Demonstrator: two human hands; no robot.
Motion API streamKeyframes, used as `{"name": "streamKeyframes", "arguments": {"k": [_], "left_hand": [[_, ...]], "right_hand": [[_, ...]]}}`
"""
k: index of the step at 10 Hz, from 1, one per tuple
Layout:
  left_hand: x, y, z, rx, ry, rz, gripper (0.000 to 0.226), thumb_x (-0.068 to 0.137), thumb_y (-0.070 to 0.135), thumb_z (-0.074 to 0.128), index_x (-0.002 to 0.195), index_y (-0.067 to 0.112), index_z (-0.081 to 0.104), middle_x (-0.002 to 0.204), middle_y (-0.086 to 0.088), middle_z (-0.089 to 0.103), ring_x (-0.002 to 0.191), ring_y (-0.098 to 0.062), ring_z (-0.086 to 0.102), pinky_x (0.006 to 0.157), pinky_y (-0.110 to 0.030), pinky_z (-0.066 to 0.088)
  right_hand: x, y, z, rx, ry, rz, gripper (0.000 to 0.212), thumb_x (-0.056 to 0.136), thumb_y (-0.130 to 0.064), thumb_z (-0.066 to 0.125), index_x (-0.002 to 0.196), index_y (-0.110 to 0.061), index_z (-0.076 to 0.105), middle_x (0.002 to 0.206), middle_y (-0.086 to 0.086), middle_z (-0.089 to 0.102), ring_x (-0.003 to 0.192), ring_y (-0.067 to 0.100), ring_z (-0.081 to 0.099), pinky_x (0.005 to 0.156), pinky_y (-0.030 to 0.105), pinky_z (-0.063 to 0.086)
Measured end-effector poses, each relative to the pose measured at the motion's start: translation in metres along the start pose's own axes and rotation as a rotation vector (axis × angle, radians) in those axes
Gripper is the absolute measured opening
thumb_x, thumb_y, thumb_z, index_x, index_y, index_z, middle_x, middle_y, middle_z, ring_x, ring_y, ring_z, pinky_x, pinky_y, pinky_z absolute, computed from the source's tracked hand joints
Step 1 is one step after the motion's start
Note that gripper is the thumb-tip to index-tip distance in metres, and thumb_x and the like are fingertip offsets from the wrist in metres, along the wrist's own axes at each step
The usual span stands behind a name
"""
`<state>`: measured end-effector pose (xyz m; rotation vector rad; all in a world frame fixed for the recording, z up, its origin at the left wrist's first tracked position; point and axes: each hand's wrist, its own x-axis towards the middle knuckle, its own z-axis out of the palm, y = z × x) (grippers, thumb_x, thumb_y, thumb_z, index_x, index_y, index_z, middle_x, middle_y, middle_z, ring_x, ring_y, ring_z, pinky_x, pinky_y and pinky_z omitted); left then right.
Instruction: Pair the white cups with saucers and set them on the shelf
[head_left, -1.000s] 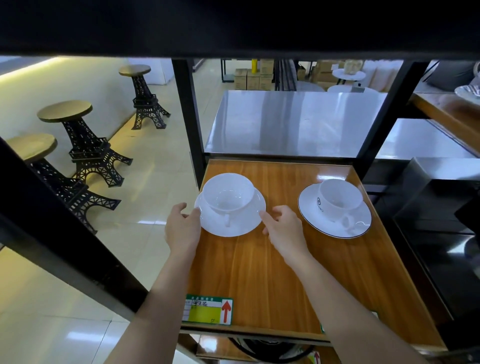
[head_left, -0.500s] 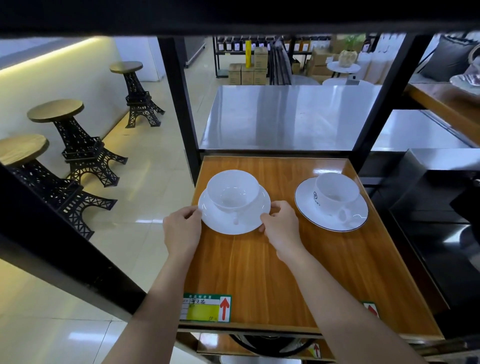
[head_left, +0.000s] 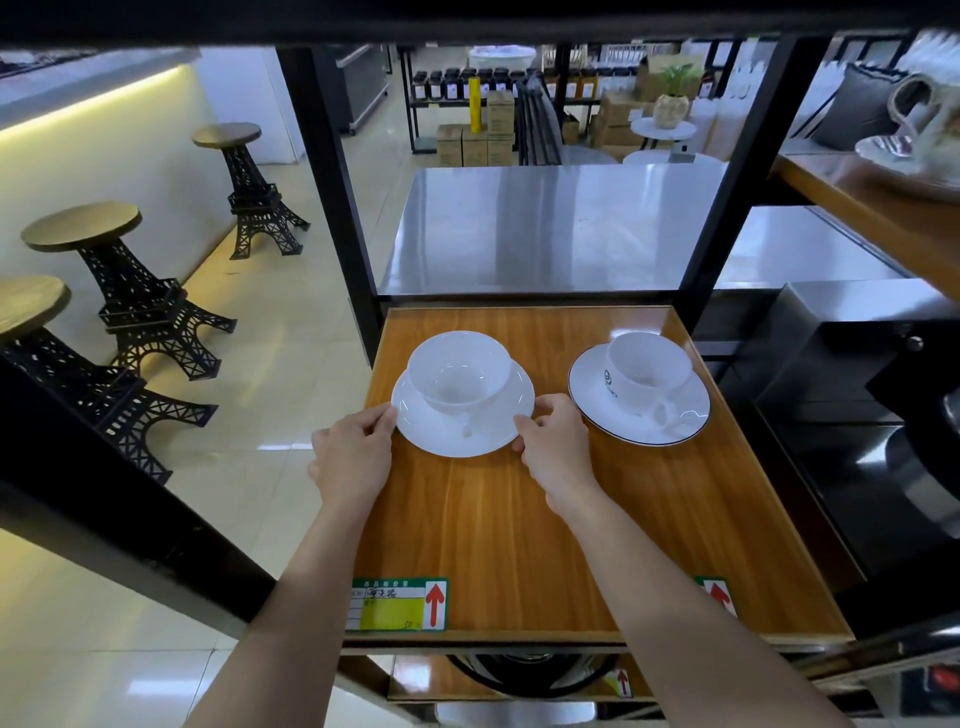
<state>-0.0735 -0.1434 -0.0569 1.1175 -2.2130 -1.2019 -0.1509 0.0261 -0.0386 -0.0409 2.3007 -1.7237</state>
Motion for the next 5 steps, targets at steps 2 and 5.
{"name": "streamKeyframes", "arguments": {"k": [2, 5], "left_hand": [[0.0, -0.001, 0.0, 0.035, 0.008, -0.002, 0.036, 0.092, 0.047, 0.045, 0.115, 0.031, 0.067, 0.121, -0.005, 0.065, 0.12, -0.029, 0.047, 0.101, -0.055, 0.037], [-0.006, 0.005, -0.003, 0.023, 0.1, -0.003, 0.038, 0.092, 0.045, 0.043, 0.116, 0.022, 0.064, 0.12, -0.005, 0.065, 0.119, -0.029, 0.049, 0.104, -0.055, 0.032]], "right_hand": [[-0.001, -0.002, -0.001, 0.008, -0.014, 0.022, 0.023, 0.089, -0.016, 0.056, 0.111, -0.012, 0.05, 0.093, 0.014, 0.062, 0.061, 0.011, 0.052, 0.052, 0.019, 0.039], [-0.01, -0.004, -0.015, -0.012, -0.006, -0.006, 0.035, 0.091, -0.029, 0.051, 0.122, -0.015, 0.042, 0.094, 0.011, 0.061, 0.056, 0.008, 0.048, 0.047, 0.019, 0.036]]}}
